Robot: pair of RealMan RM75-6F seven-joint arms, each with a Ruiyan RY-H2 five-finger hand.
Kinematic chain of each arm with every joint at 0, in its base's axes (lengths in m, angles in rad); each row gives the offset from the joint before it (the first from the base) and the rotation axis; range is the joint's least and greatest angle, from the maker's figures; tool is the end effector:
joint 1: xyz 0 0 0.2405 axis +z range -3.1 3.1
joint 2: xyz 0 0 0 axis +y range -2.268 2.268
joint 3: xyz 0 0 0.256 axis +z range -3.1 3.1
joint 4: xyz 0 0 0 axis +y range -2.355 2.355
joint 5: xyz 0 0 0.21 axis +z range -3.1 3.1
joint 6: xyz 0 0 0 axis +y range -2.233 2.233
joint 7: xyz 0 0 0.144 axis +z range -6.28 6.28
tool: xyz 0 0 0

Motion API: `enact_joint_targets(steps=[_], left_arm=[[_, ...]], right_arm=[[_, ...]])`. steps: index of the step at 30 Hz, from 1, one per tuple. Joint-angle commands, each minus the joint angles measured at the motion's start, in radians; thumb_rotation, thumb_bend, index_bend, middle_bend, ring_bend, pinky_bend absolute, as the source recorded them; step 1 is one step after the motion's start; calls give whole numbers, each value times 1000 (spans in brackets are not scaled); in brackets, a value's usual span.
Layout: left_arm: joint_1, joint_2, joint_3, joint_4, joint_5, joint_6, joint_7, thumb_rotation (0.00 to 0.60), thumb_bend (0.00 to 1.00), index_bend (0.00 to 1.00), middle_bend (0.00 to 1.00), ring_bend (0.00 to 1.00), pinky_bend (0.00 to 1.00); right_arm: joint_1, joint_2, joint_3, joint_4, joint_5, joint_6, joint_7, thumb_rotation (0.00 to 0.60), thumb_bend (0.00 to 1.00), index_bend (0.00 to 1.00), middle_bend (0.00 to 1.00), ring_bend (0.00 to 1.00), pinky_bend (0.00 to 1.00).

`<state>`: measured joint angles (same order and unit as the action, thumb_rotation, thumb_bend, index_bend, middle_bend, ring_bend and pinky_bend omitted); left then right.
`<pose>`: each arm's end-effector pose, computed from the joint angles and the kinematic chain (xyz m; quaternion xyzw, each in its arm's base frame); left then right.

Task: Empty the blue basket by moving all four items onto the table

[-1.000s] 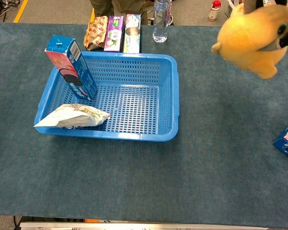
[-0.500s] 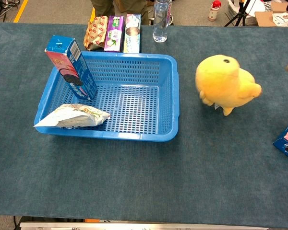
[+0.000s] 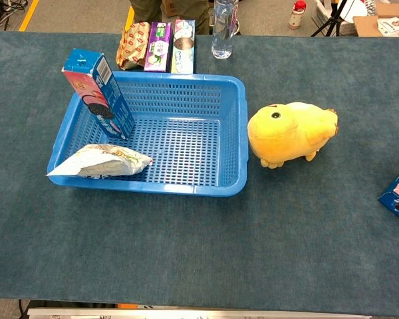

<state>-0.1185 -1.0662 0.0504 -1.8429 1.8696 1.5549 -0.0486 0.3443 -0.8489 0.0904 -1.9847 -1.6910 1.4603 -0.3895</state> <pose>-0.2183 0.1546 0.1421 -0.6537 -0.3680 -0.5163 0.4132 -0.1676 -0.2296 0.1995 0.7196 -0.1386 0.4249 0.5313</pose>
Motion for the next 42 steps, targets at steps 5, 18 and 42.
enact_joint_targets(steps=[5,18,42], left_arm=[[-29,15,38,-65,27,-76,31,600,247,210,45,67,320],[-67,-68,55,-89,16,-181,85,600,207,155,0,12,296],[-161,-212,0,23,-152,-324,136,600,206,145,0,8,293]], right_arm=[[-19,-2,10,21,6,11,31,600,0,31,185,243,385],[-40,-7,25,45,17,16,81,600,0,32,185,243,385],[-80,-11,36,78,12,45,141,600,0,43,189,243,385]])
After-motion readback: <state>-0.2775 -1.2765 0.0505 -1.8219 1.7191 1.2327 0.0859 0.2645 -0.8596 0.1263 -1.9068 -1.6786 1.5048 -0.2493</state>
